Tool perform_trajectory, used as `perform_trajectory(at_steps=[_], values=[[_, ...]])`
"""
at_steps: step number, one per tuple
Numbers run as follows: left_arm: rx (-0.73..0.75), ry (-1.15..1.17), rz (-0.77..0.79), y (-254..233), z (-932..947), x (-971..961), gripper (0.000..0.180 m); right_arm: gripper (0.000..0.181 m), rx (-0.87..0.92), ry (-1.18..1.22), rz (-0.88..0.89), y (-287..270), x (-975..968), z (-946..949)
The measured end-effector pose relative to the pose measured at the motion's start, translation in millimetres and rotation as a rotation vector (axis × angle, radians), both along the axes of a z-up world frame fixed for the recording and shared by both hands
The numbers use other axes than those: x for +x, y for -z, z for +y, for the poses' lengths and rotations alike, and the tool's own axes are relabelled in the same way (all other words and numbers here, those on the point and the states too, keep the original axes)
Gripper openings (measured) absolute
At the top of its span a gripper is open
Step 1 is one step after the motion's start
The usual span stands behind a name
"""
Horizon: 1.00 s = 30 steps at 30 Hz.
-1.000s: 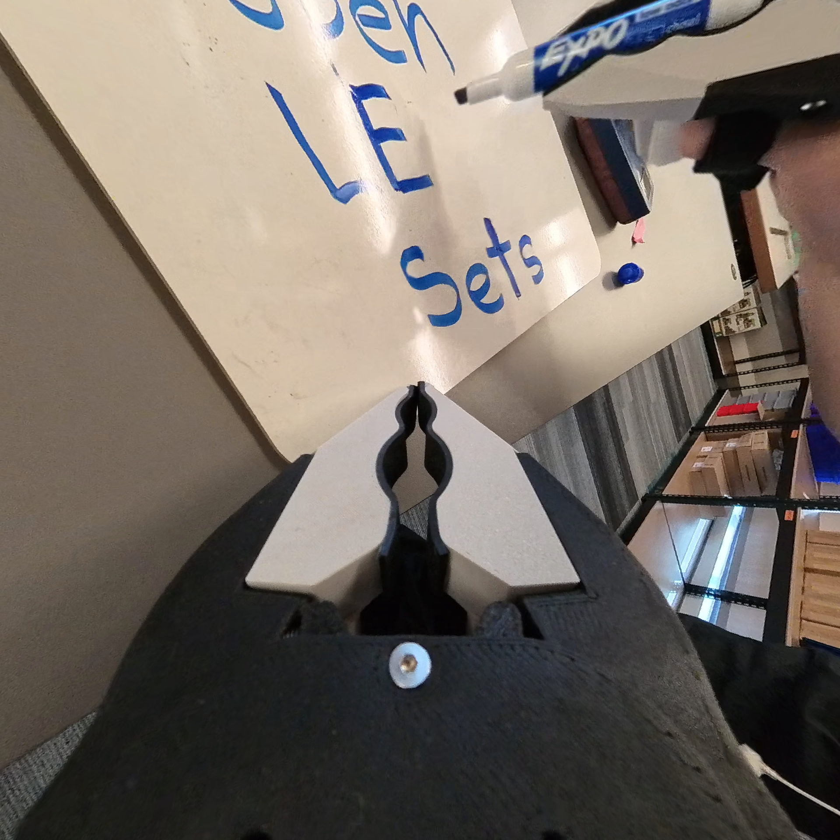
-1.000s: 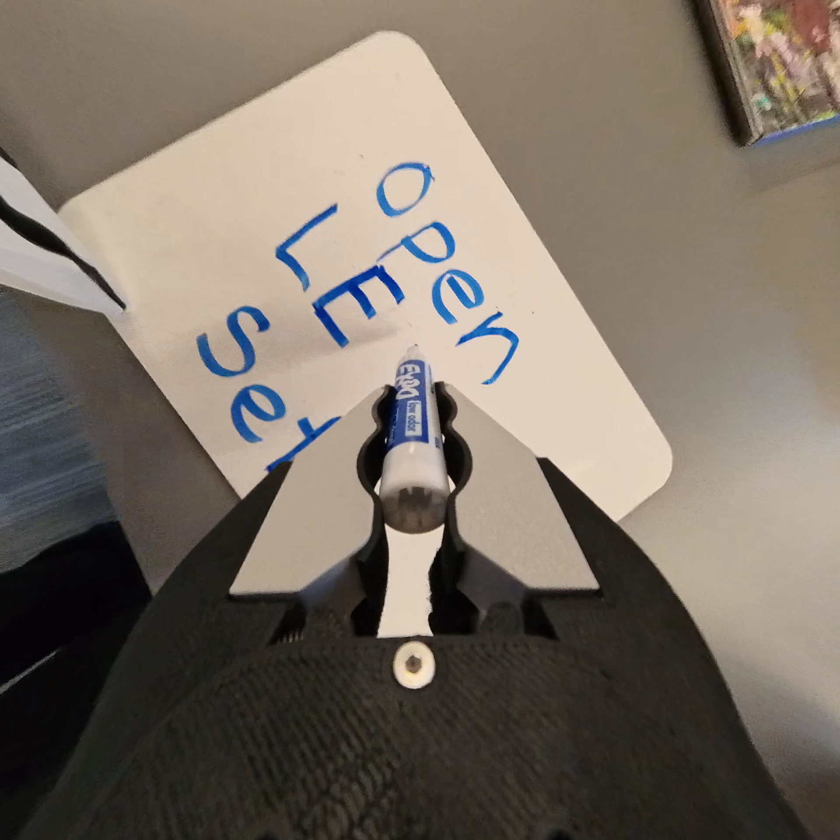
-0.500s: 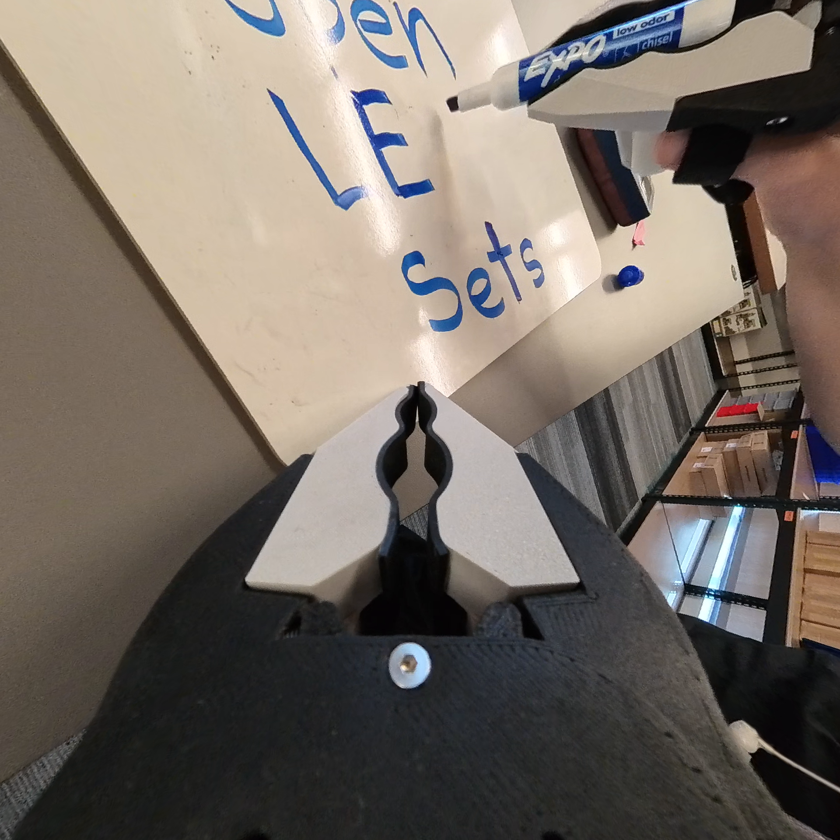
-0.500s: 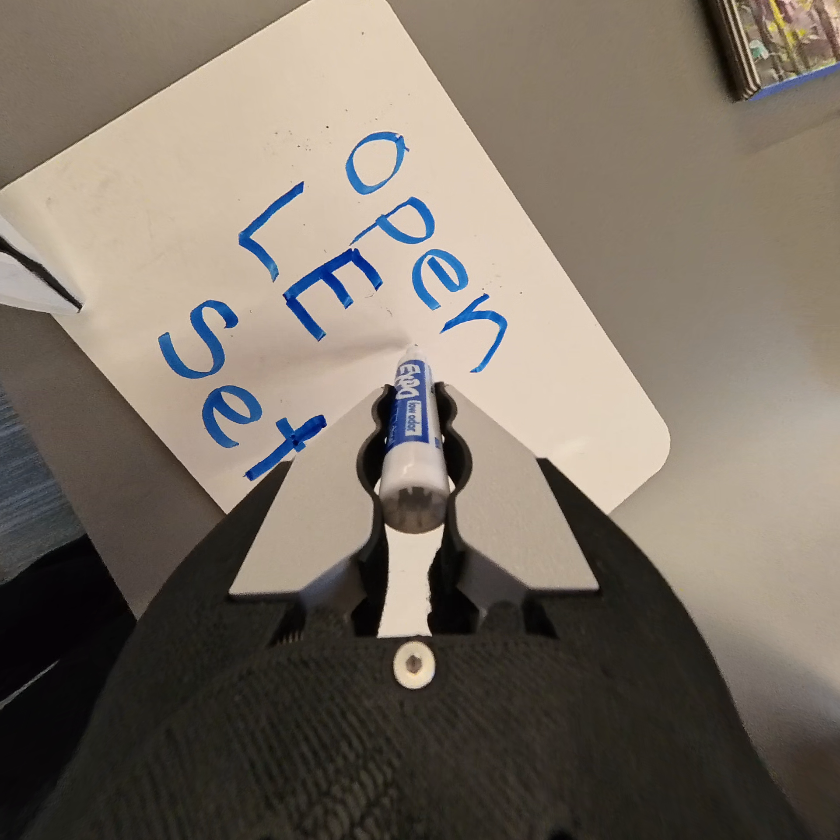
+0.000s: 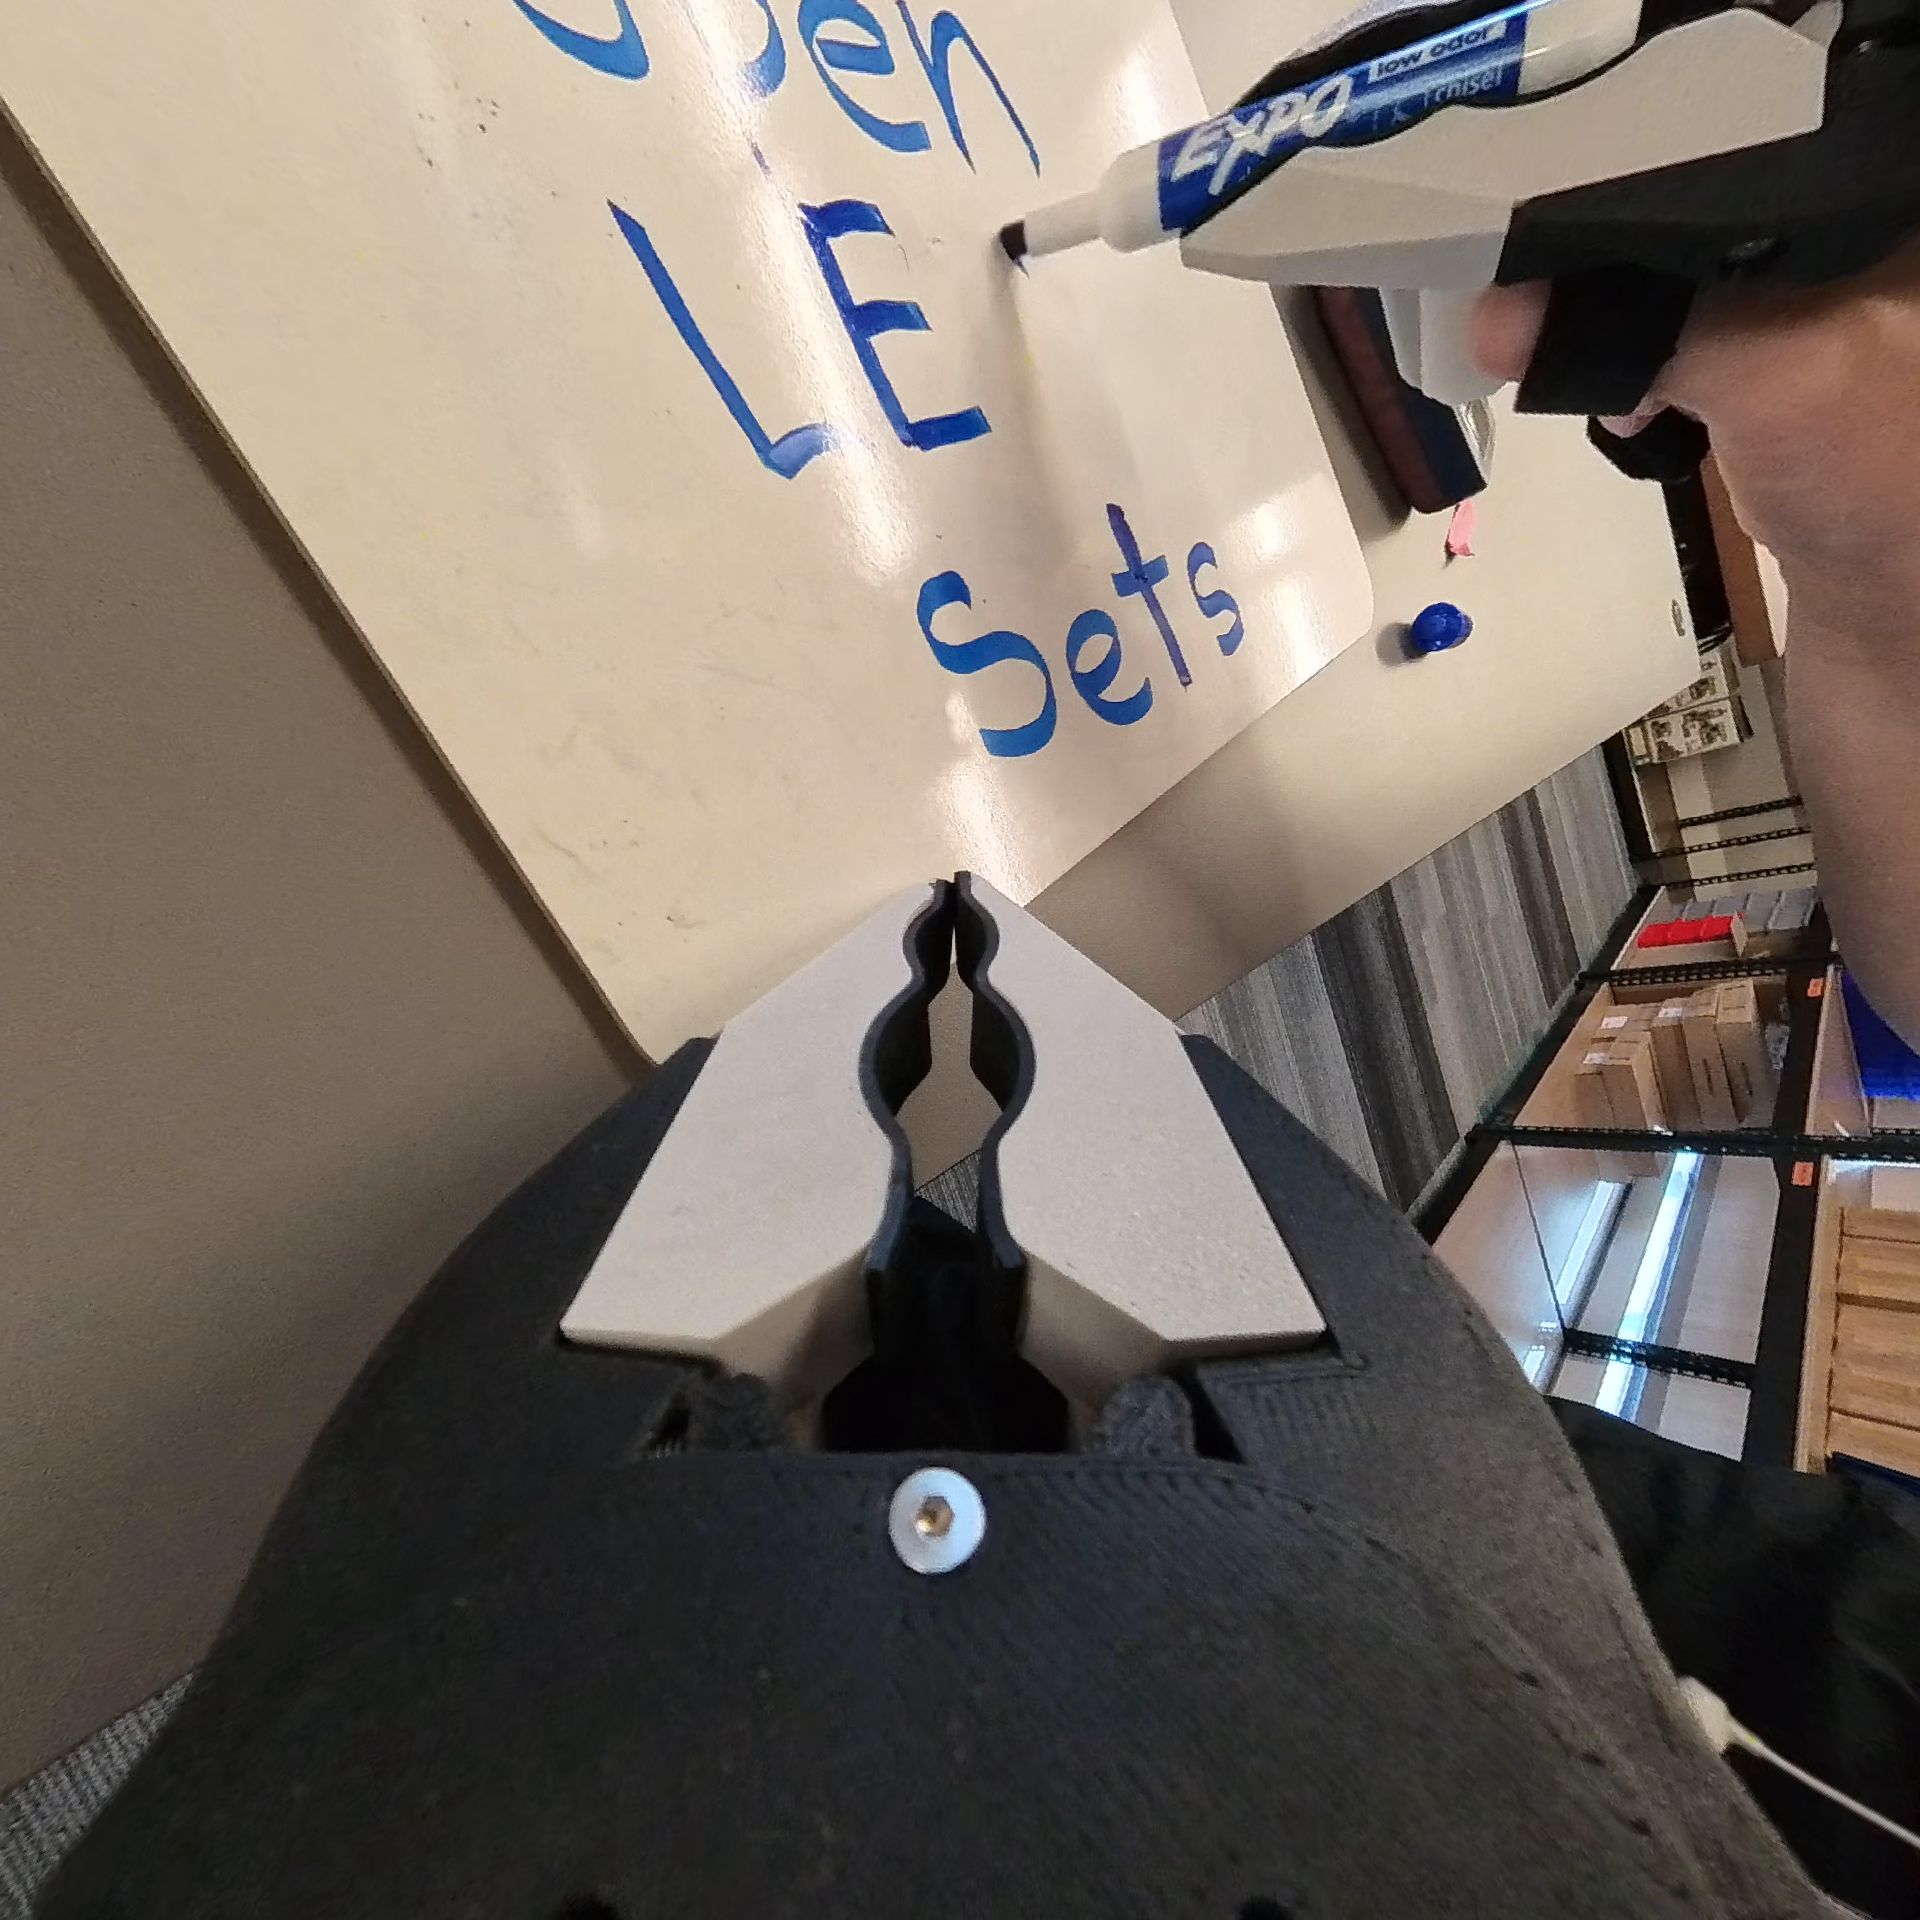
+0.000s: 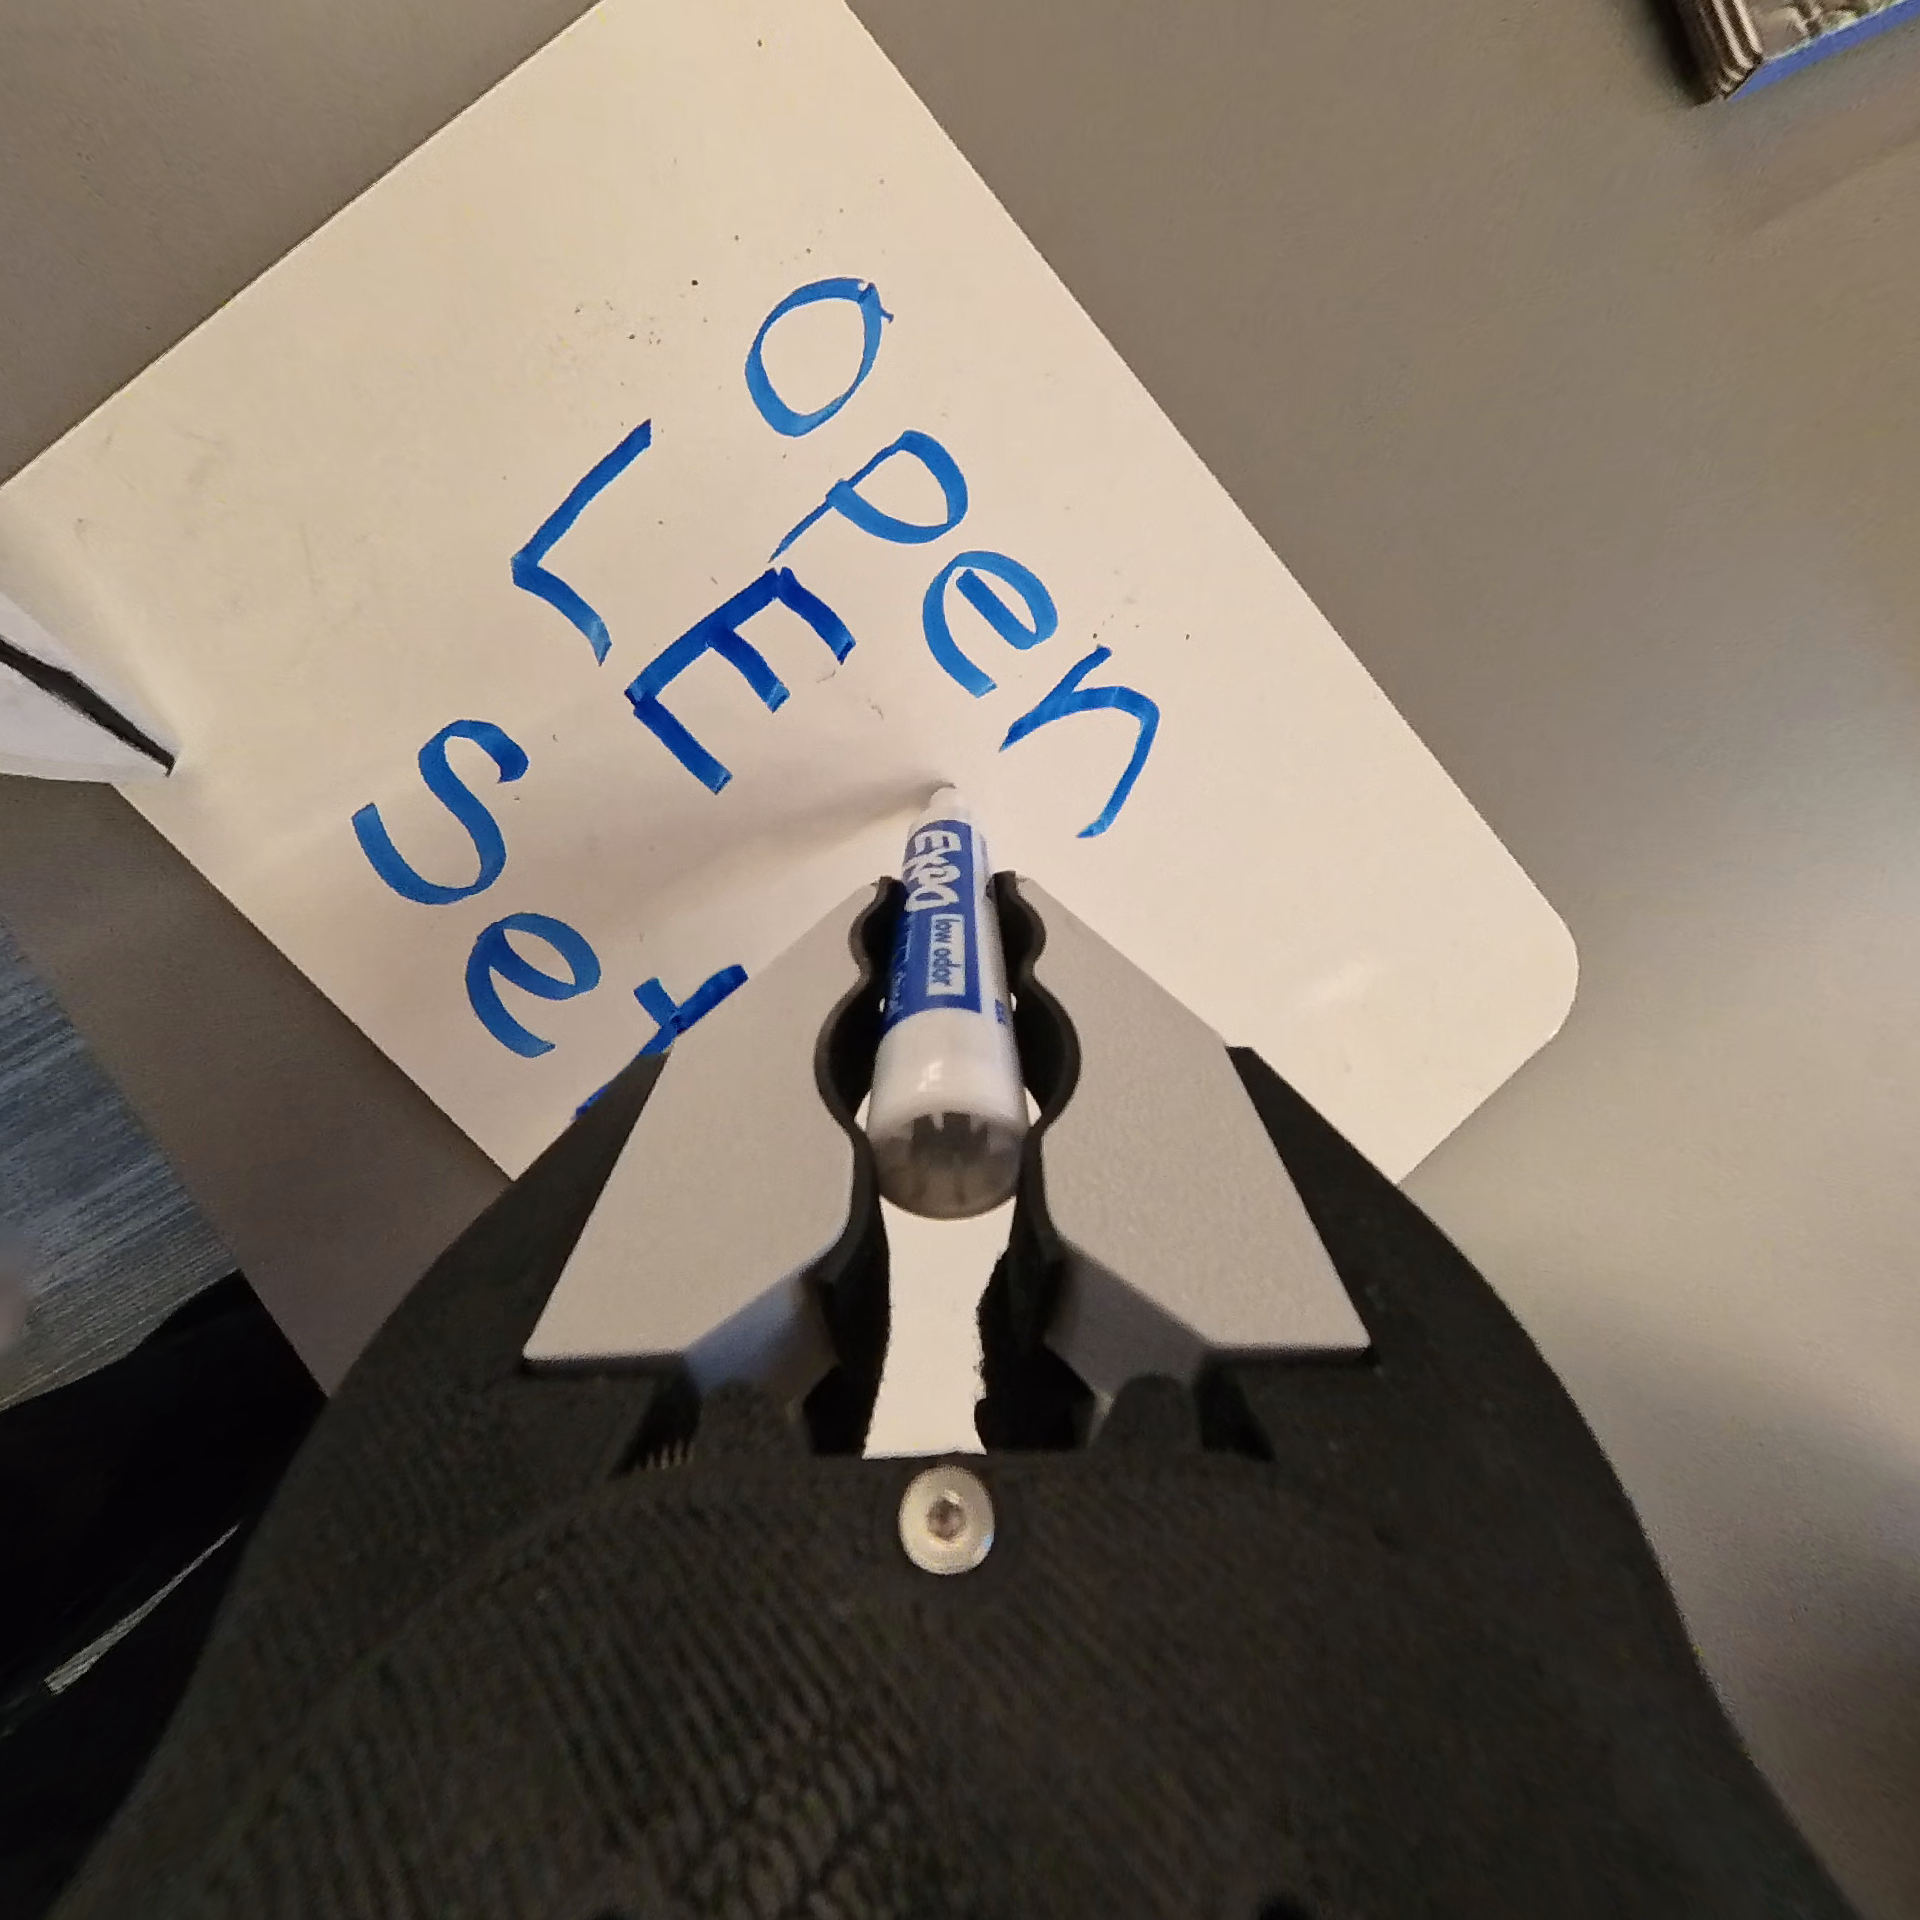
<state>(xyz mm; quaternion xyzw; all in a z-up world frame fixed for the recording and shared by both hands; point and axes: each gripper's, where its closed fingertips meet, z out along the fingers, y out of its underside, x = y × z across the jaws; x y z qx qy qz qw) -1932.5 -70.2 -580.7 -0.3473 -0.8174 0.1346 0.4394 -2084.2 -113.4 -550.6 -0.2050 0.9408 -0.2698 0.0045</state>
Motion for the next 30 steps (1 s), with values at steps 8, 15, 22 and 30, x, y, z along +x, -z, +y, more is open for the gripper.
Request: perform_trajectory(at_steps=[8, 15, 22, 30], values=[[0.003, 0.002, 0.000, -0.1, 0.1, 0.5, 0.000, 0.017, -0.001, -0.018, 0.005, 0.0, 5.2, -8.7], [0.003, 0.002, -0.003, -0.1, -0.1, 0.9, 0.000, 0.017, 0.001, -0.067, 0.008, 0.0, 18.1, -8.9], [0.003, -0.003, 0.000, -0.1, -0.1, 1.2, 0.000, 0.017, 0.014, -0.109, -0.002, 0.1, 31.5, 2.8], [0.001, -0.007, 0.000, -0.1, -0.1, 2.2, 0.000, 0.017, 0.029, -0.126, 0.001, 0.2, 35.5, 23.5]])
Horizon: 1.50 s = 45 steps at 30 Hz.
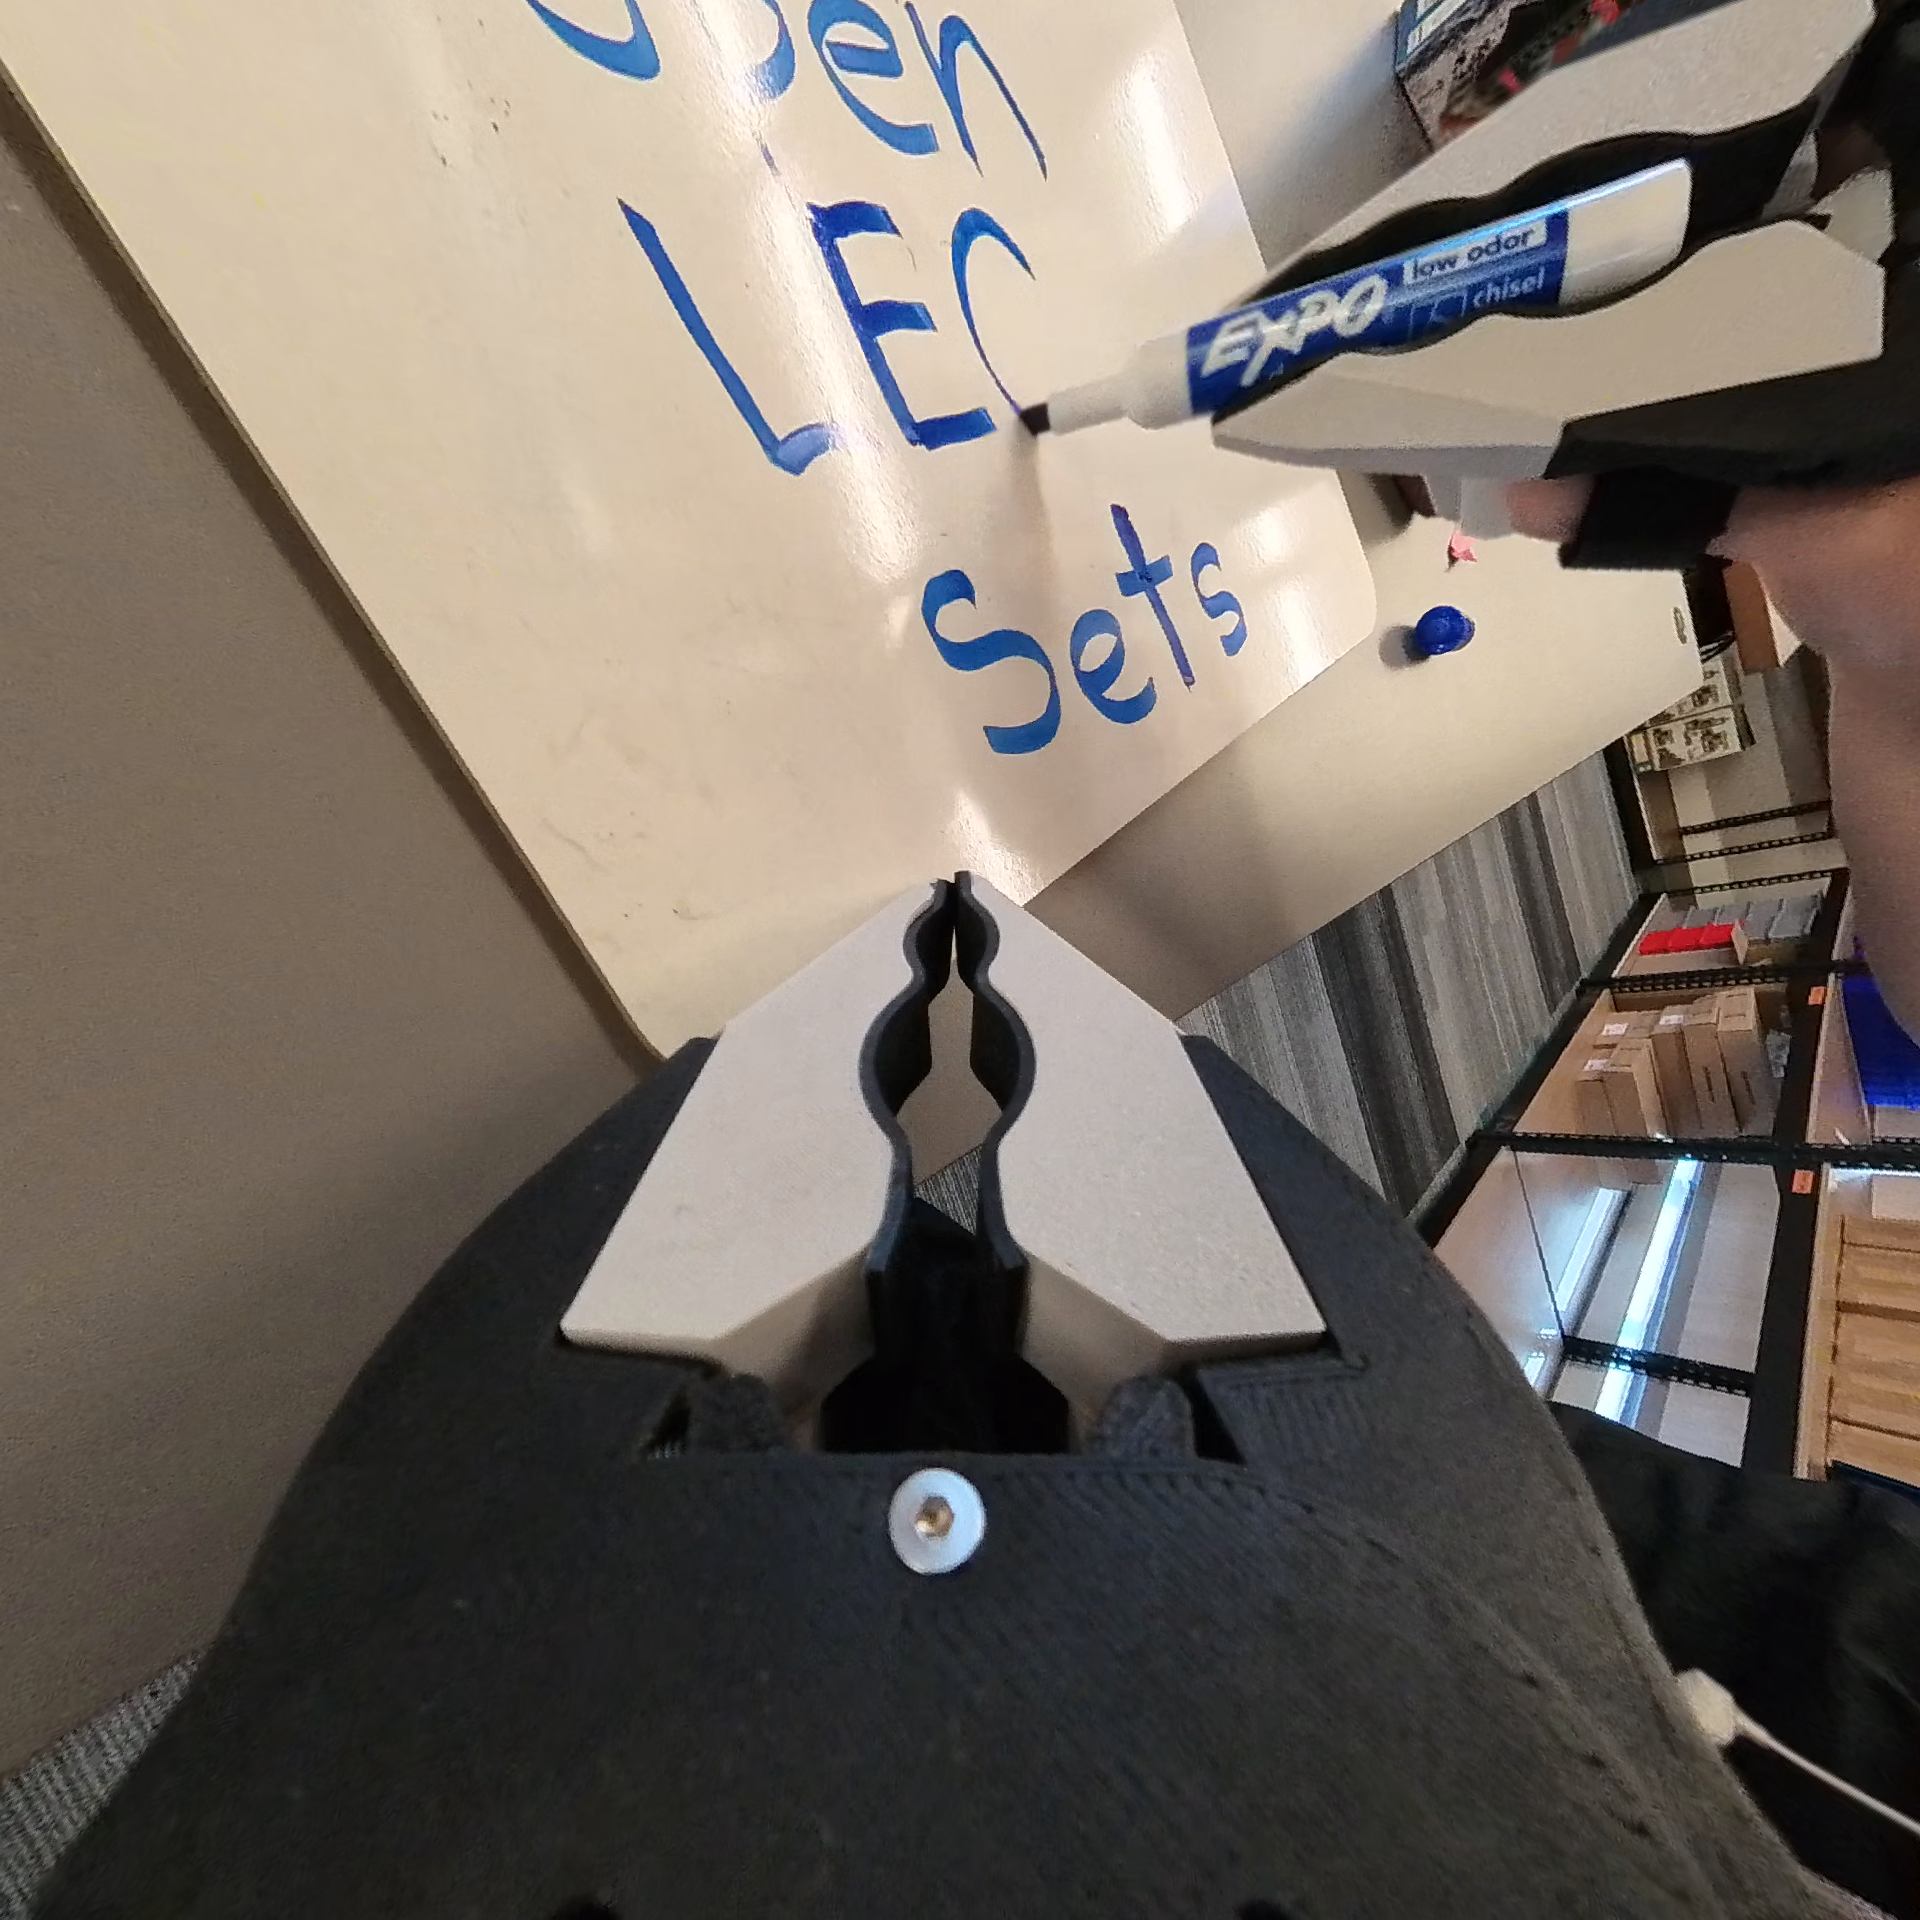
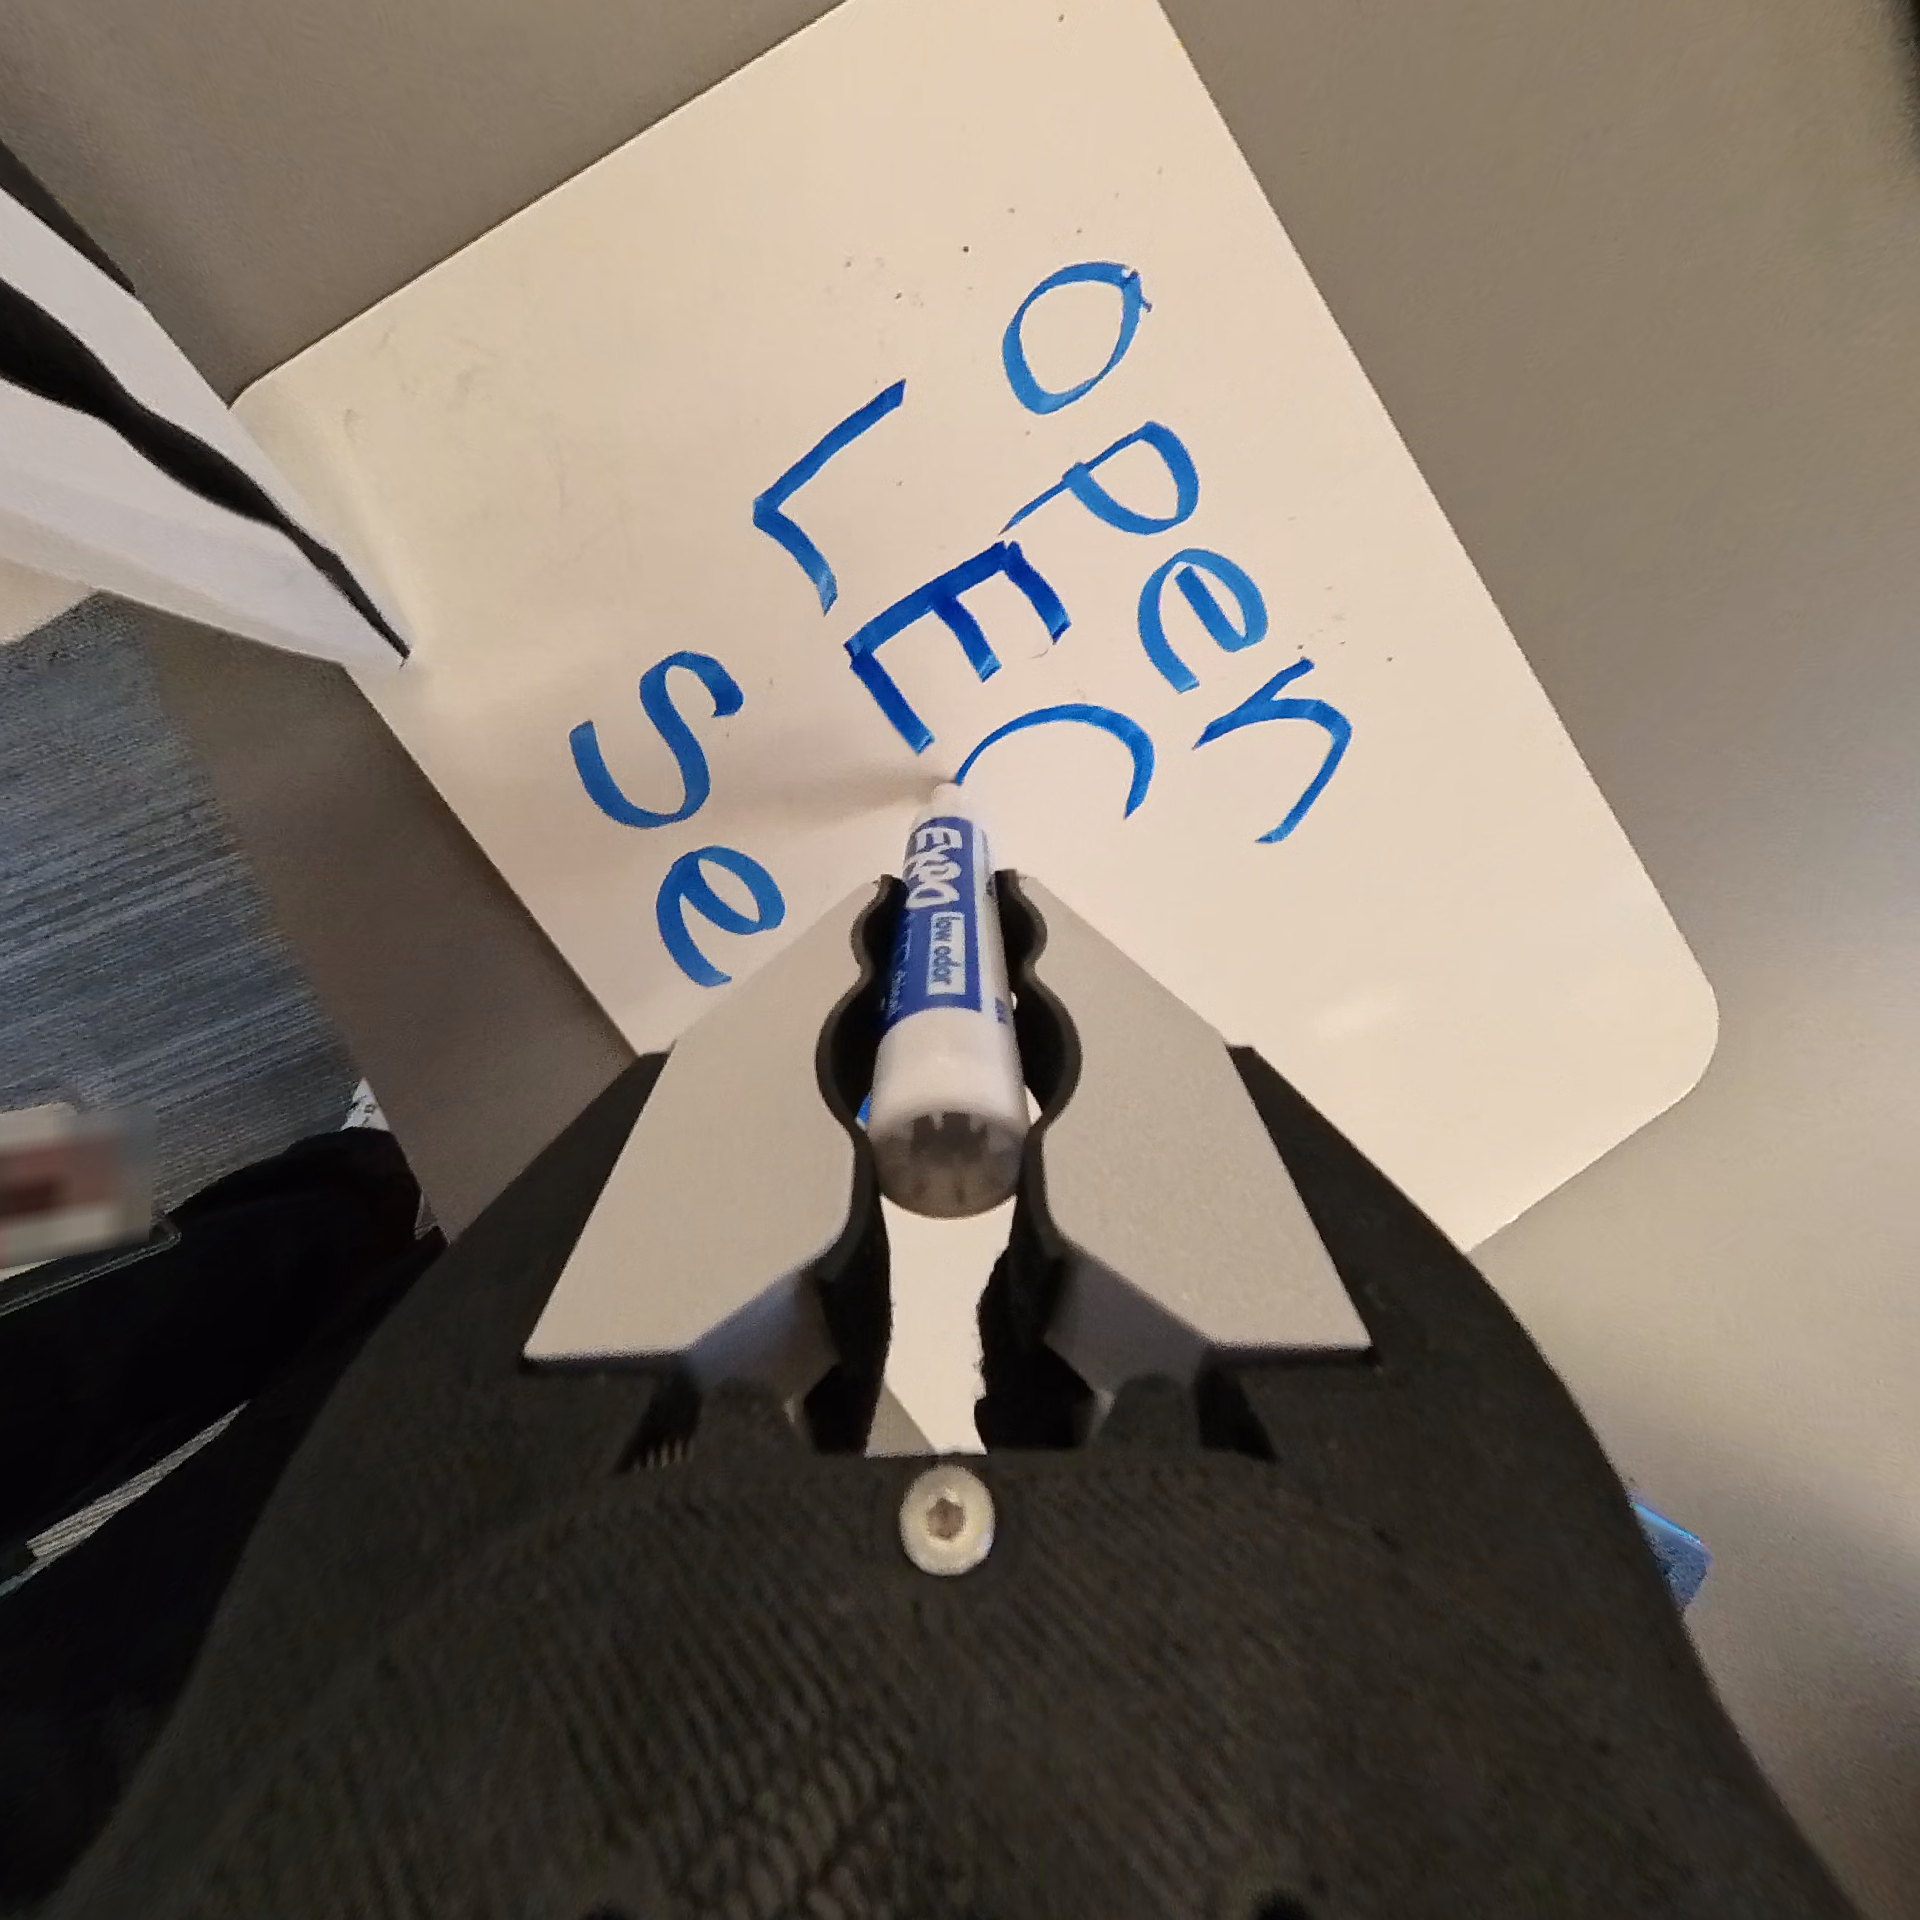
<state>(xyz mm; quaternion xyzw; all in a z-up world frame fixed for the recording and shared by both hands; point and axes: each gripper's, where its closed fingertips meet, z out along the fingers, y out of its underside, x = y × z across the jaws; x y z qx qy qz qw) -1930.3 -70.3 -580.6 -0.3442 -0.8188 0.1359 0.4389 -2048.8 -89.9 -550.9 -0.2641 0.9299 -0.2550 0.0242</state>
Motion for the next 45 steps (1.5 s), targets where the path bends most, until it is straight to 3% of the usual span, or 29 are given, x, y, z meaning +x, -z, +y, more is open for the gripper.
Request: perform_trajectory(at_steps=[45], values=[[-0.001, -0.010, -0.009, 0.2, -2.1, 2.7, 0.000, 0.017, -0.079, 0.005, 0.035, -9.0, -14.3, -8.7]])
